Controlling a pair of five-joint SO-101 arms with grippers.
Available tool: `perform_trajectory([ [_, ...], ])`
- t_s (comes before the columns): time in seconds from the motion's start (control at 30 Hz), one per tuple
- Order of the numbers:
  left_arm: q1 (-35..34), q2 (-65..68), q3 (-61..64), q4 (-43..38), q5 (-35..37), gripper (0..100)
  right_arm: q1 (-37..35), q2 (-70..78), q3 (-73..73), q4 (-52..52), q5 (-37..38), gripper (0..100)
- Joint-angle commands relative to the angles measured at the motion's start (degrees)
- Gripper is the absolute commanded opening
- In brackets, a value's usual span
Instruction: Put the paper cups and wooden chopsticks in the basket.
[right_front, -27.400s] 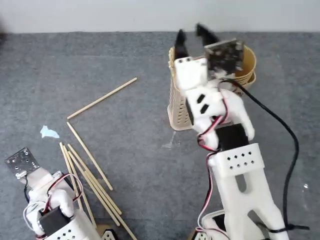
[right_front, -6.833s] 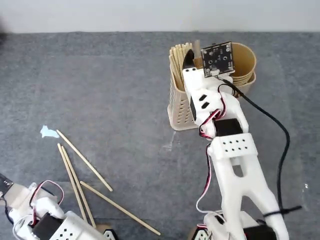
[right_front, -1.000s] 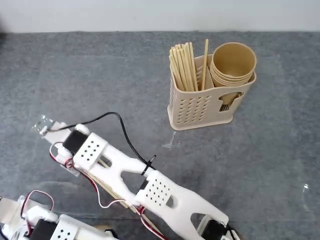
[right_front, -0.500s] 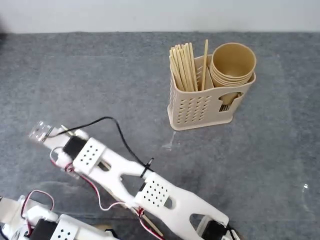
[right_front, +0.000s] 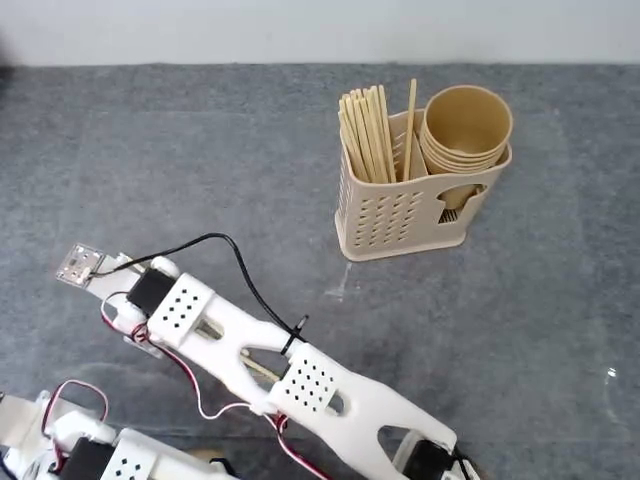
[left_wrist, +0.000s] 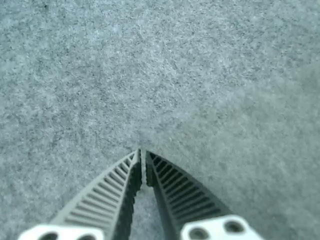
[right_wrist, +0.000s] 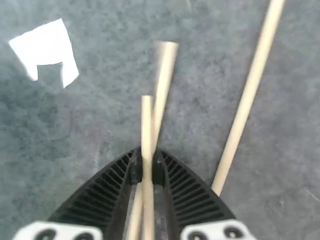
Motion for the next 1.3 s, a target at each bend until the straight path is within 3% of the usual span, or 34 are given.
perform_trajectory([
  [0.0,-0.26,-0.44,-0.57,0.26,-0.44,1,1.19,-3.56,-6.95,4.62,0.62,0.8],
  [0.2,-0.26,-0.44,-0.57,0.26,-0.44,1,2.59,-4.97,-17.49,9.98,0.62,0.8],
  [0.57,-0.26,-0.44,-0.57,0.26,-0.44,1,5.41,-14.81,-17.49,9.89,0.62,0.8],
  [0.97,-0.26,-0.44,-0.57,0.26,-0.44,1,14.29,-34.24,-17.49,10.15,2.37,0.7],
  [1.27,-0.26,-0.35,-0.57,0.26,-0.44,1,25.80,-49.19,-17.49,7.08,5.98,0.7],
])
